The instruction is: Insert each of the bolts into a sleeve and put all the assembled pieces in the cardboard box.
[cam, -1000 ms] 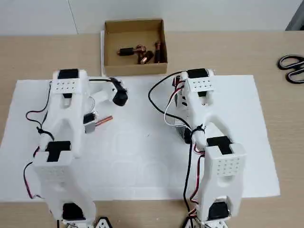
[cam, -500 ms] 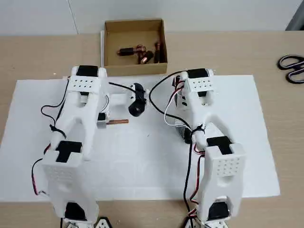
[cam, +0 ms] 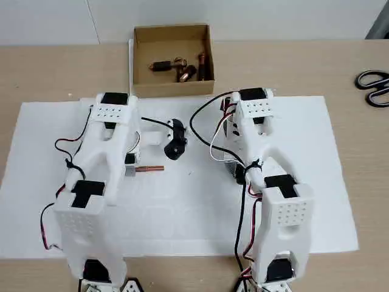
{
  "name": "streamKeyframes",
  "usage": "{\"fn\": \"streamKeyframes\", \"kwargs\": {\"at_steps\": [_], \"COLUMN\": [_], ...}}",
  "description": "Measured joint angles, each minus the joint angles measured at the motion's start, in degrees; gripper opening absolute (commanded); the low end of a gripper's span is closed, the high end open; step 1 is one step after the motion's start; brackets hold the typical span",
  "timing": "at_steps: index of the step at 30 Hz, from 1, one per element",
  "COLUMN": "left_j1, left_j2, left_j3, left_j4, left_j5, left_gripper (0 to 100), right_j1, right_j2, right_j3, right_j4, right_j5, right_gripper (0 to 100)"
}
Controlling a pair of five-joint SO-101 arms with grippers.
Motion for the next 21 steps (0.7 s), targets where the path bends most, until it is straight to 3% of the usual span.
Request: {"fn": "streamKeyframes", "kwargs": {"at_steps": [5,11,21], "left_j1": [-1.5,-2.1,-2.1], "left_j2": [0.0,0.0,0.0], "left_j3": [0.1,0.1,-8.4], "left_j4": [-2.7,-8.1,-3.7], "left_j5": [0.0,0.0,0.0], "left_gripper": [11,12,12], "right_j1": [0.0,0.0,0.0], "right_j2": [0.0,0.0,0.0], "right_j3": [0.0,0.0,0.1], "right_j4": [0.0,0.0,0.0], "right_j5": [0.0,0.0,0.0], "right_gripper": [0.3,0.3,0.3]}}
